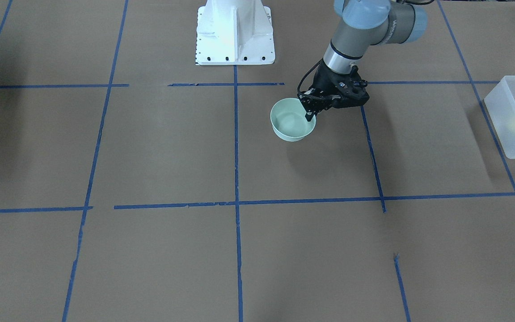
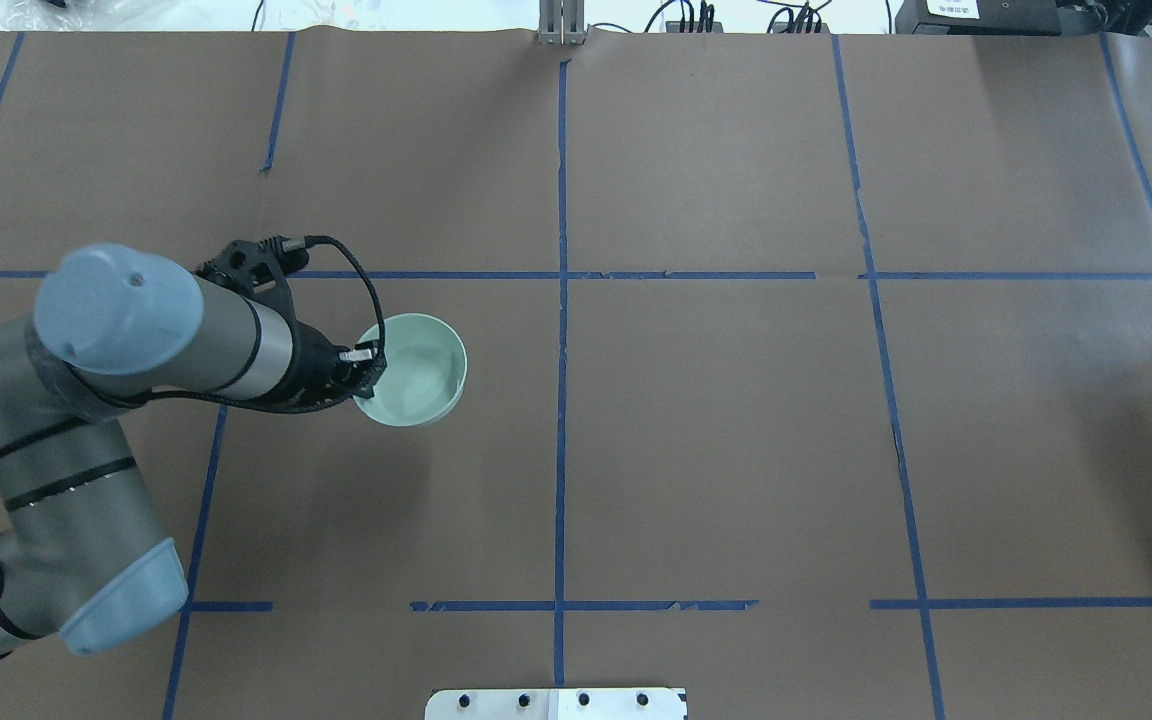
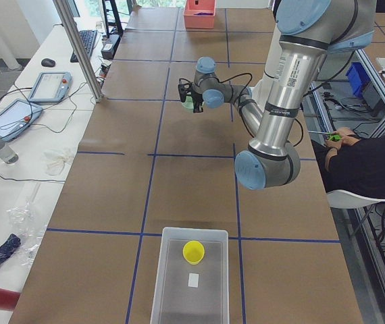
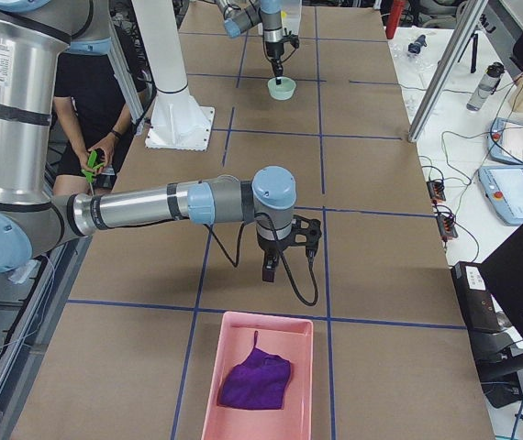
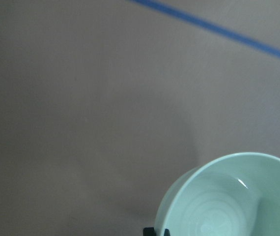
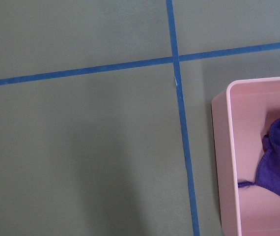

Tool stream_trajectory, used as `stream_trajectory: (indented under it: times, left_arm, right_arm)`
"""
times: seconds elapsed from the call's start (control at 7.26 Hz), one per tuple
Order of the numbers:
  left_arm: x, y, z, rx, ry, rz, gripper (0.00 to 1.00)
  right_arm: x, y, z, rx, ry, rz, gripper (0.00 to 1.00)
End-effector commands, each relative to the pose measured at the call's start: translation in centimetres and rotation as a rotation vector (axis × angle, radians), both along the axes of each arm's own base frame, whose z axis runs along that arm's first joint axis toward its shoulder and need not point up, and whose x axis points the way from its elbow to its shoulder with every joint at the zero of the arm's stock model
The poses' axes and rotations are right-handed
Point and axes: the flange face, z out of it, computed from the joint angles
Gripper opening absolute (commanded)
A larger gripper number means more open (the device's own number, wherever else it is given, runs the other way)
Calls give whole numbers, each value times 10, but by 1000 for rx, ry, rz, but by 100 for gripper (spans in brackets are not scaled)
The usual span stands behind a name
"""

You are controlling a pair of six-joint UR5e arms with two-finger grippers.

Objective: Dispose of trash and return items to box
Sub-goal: 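Lift the green bowl with the left gripper and carry it toward the clear bin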

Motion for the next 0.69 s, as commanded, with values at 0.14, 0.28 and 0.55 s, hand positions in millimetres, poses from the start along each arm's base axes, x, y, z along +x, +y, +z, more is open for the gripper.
stream_trajectory:
  times: [0.14, 0.28, 0.55]
  left_arm:
    - [-96, -56, 10, 82, -46, -8, 0]
    - [-130, -69, 33, 113, -98, -18, 0]
    - [-221, -89, 80, 193, -160, 28, 0]
  right_arm:
    - [0, -3, -2, 10, 0, -2, 100]
    - [0, -3, 1, 8, -1, -8, 100]
    - [1, -4, 11, 51, 3, -66, 100]
